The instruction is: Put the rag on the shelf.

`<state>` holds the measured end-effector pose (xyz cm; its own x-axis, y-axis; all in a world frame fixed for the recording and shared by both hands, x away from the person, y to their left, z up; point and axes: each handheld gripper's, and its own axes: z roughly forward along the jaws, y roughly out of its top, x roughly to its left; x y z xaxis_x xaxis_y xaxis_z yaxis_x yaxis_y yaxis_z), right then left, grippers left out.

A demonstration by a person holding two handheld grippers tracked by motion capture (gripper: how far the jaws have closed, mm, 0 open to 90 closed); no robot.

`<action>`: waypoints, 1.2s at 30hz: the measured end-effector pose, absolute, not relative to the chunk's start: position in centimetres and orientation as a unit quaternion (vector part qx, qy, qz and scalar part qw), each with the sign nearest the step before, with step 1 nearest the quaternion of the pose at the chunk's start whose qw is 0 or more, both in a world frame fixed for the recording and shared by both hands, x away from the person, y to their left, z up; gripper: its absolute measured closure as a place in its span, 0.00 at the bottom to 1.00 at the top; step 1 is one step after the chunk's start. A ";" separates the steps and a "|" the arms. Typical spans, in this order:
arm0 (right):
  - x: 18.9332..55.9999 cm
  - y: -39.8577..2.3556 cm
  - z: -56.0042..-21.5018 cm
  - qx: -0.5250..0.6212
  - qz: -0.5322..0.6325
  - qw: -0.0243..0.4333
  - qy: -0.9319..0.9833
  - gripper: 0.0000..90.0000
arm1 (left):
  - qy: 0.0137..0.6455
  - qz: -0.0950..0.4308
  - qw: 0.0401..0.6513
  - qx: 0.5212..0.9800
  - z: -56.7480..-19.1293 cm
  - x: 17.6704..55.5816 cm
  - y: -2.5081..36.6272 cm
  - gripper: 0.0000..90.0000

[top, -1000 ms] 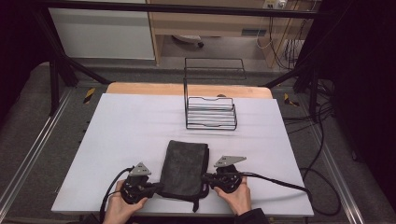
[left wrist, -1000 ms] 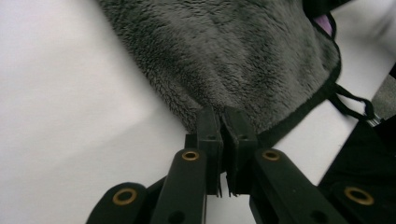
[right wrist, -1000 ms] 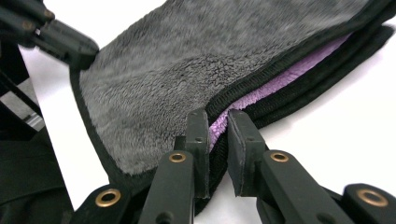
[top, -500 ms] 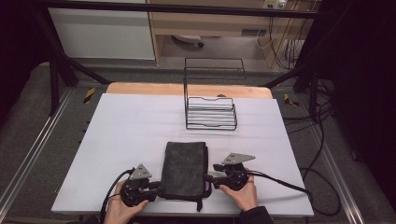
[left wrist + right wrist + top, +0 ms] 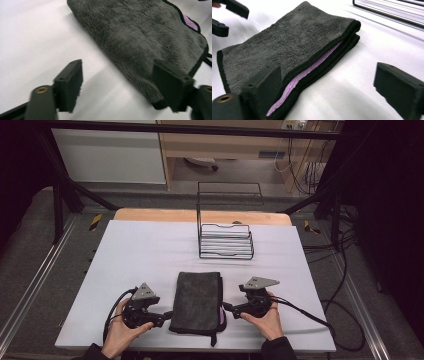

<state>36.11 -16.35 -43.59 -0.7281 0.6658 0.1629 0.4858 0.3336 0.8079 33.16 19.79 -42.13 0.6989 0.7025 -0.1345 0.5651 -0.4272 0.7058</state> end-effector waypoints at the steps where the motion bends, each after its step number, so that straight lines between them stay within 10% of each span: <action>1: 36.2 -16.3 -43.6 0.356 0.453 0.097 0.812 0.08 | 0.376 0.090 0.380 0.840 -42.1 33.4 19.8 0.24; 13: 36.1 -16.8 -44.1 0.367 0.443 0.105 0.811 0.03 | 0.380 0.104 0.367 0.843 -41.2 37.0 18.5 0.12; 36: 36.1 -16.8 -44.1 0.371 0.442 0.105 0.810 0.02 | 0.431 0.126 0.374 0.812 -41.4 42.7 17.2 0.23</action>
